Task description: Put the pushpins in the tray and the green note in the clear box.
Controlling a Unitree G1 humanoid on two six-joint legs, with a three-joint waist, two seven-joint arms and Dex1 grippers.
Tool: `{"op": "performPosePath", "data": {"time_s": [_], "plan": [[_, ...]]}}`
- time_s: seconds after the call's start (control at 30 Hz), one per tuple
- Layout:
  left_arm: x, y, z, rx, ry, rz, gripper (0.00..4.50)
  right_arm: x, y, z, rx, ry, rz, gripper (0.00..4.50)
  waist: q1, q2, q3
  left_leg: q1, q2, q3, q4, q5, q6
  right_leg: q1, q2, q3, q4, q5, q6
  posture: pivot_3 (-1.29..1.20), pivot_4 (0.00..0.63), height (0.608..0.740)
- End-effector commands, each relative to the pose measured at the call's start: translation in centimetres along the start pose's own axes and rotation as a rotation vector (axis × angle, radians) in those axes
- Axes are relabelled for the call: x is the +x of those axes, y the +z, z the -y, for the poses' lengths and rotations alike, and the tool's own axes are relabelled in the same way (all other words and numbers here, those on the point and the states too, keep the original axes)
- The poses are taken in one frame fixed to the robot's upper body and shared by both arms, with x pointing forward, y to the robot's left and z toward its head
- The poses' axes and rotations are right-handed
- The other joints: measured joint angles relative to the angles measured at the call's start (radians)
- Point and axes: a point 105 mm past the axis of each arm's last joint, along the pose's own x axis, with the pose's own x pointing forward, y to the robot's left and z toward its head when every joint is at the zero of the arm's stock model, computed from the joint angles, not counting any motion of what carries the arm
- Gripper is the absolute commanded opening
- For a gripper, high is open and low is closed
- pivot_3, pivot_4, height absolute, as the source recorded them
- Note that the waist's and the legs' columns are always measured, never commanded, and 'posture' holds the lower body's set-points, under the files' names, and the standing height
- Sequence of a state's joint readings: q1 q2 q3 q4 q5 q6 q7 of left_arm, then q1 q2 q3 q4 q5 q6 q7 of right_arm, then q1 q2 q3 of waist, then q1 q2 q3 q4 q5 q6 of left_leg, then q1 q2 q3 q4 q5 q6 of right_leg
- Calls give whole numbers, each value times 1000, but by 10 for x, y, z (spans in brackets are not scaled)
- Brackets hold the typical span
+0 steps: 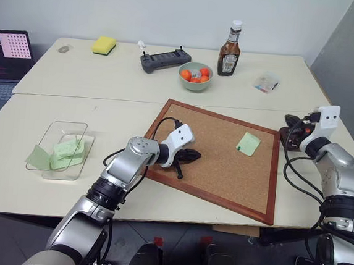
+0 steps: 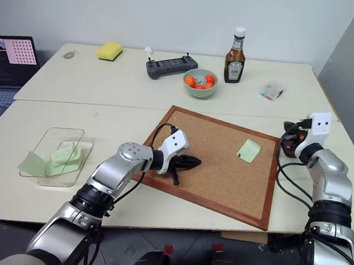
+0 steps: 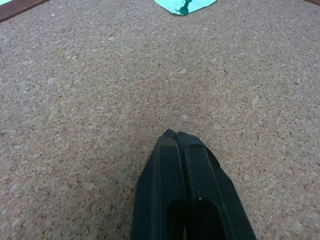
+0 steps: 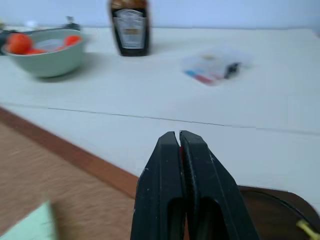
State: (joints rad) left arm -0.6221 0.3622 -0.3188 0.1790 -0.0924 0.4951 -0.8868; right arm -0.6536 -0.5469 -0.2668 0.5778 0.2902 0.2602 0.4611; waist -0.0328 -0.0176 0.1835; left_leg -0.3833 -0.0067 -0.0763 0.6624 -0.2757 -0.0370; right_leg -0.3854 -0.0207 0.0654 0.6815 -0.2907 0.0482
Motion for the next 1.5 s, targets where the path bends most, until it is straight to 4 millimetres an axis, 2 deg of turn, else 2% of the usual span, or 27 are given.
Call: {"op": "performPosePath", "data": {"time_s": [0.03,0.3,0.33,0.37,0.43,0.67,0.8,0.9,1.0,1.13,1.3,1.5], "plan": [[-1,-6,1,-4,-1,-31,0,1,0,23,14,-130,-33,12,0,0,0,0,0,0,0,0,0,0,0,0,0,0,0,0,150,740],[-4,-8,0,-7,6,-36,0,4,-10,27,17,-152,-69,12,-2,0,0,0,0,1,0,0,0,0,0,1,0,0,0,0,150,740],[-4,-8,0,-7,7,-37,0,4,-10,27,16,-153,-69,448,-3,0,0,0,0,1,0,0,0,0,0,1,0,0,0,0,150,740],[-4,-8,0,-8,7,-37,0,4,-10,28,17,-155,-69,492,-3,0,0,0,0,1,0,0,0,0,0,1,0,0,0,0,150,740],[-4,-8,0,-8,7,-37,0,4,-10,28,17,-157,-68,1015,-3,0,0,0,0,1,0,0,0,0,0,1,0,0,0,0,150,740],[-2,-8,2,-6,-2,-38,0,2,-8,31,22,-158,-59,2368,-4,0,0,0,0,1,0,0,0,0,0,1,0,0,0,0,150,740],[-1,-6,3,-5,-9,-37,0,1,6,27,11,-119,6,3319,-4,0,0,0,0,1,0,0,0,0,0,1,0,0,0,0,150,740],[0,-6,2,-4,-11,-36,0,0,11,12,-11,-16,32,3929,-3,0,0,0,0,1,0,0,0,0,0,1,0,0,0,0,150,740],[0,-5,2,-2,-12,-36,0,-9,4,-27,-24,242,12,4450,-2,0,0,0,0,0,0,0,0,0,0,0,0,0,0,0,150,740],[0,-5,2,0,-15,-34,0,-31,-8,-67,-82,497,-23,4478,-1,0,0,0,0,-1,0,0,0,0,1,-1,0,0,0,0,150,740],[-1,-5,3,0,-14,-36,0,-50,-24,-105,-135,694,-43,4478,-2,0,0,0,0,-1,0,0,0,0,0,-1,0,0,0,0,150,740],[0,-7,5,1,-19,-38,0,-36,-35,-121,-168,683,-55,4478,-2,0,0,0,0,-1,0,0,0,0,1,-1,0,0,0,0,150,740]]}}
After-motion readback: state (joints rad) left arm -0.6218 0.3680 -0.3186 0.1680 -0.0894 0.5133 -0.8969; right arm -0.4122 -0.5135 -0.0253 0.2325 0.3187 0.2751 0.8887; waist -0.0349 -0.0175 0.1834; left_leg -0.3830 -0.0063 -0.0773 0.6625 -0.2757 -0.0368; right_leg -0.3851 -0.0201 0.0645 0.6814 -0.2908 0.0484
